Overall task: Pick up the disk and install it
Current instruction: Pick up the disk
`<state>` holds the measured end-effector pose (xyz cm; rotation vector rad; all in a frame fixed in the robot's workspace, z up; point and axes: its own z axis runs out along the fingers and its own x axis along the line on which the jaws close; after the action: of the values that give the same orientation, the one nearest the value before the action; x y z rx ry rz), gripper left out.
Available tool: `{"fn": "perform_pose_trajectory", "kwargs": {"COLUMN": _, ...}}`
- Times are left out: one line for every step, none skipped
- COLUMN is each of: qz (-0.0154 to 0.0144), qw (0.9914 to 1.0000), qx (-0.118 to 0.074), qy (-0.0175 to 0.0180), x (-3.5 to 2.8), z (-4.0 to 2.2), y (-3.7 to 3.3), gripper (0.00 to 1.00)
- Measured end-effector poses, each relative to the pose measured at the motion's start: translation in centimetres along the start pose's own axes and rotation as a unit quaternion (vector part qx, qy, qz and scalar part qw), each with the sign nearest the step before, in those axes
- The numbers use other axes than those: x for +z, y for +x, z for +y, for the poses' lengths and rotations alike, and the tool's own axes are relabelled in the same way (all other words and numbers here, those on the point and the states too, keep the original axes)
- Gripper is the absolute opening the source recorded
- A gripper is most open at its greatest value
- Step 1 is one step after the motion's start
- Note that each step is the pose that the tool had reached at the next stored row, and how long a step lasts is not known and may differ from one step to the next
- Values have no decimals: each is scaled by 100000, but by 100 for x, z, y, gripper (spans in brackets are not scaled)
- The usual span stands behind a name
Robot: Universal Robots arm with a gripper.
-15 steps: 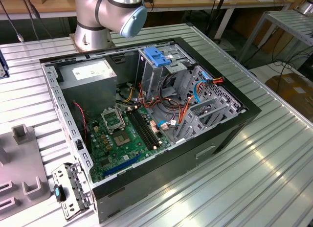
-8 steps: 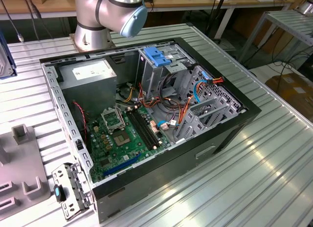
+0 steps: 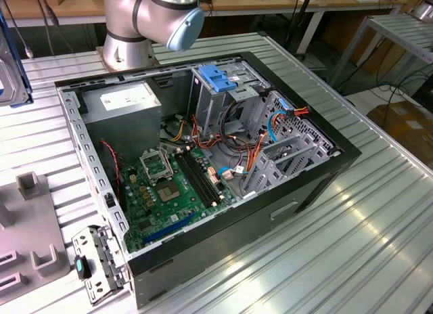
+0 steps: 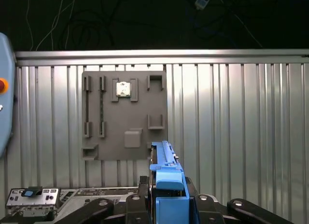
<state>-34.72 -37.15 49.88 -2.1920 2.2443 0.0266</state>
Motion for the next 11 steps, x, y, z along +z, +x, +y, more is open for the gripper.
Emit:
{"fn": "perform_pose_trajectory", "kwargs": {"qz": 2, "qw": 100000, "qx": 3, "qy": -2, "x": 0, "z": -15, "y": 0, "gripper": 37}}
{"fn": "perform_pose_trajectory", "kwargs": {"qz": 1, "qw": 100000, "qx": 4, "qy": 0, "x": 0, "z": -33, "y": -1, "gripper": 37}}
{"fn": "perform_pose_trajectory", "kwargs": {"qz": 1, "qw": 100000, "qx": 2, "qy": 2, "x": 0, "z": -58, "y": -1, "gripper": 37}}
{"fn": "perform_pose_trajectory", "kwargs": {"qz": -2, "qw": 100000, "qx": 2, "qy": 4, "x": 0, "z": -82, "y": -2, "gripper": 37}}
{"fn": "perform_pose_trajectory", "kwargs": {"qz": 2, "qw": 100000, "qx": -1, "qy": 0, "x": -1, "z": -115, "y": -3, "gripper": 37}}
{"fn": "perform_pose_trajectory", "kwargs": {"qz": 1, "qw": 100000, "qx": 2, "qy": 1, "x": -1, "z": -137, "y": -3, "gripper": 37}}
{"fn": "perform_pose_trajectory", "kwargs": {"qz": -1, "qw": 100000, "qx": 3, "qy": 1, "x": -1, "z": -155, "y": -4, "gripper": 37}}
{"fn": "perform_pose_trajectory", "kwargs": {"qz": 0, "qw": 100000, "qx": 2, "qy": 1, "x": -1, "z": -181, "y": -4, "gripper": 37}}
{"fn": "perform_pose_trajectory", "kwargs": {"qz": 2, "qw": 100000, "qx": 3, "qy": -2, "x": -2, "z": -201, "y": -5, "gripper": 37}}
{"fn": "perform_pose_trajectory", "kwargs": {"qz": 2, "qw": 100000, "qx": 0, "qy": -2, "x": -2, "z": -218, "y": -5, "gripper": 37}}
{"fn": "perform_pose_trajectory", "kwargs": {"qz": 1, "qw": 100000, "qx": 2, "qy": 0, "x": -2, "z": -235, "y": -6, "gripper": 37}}
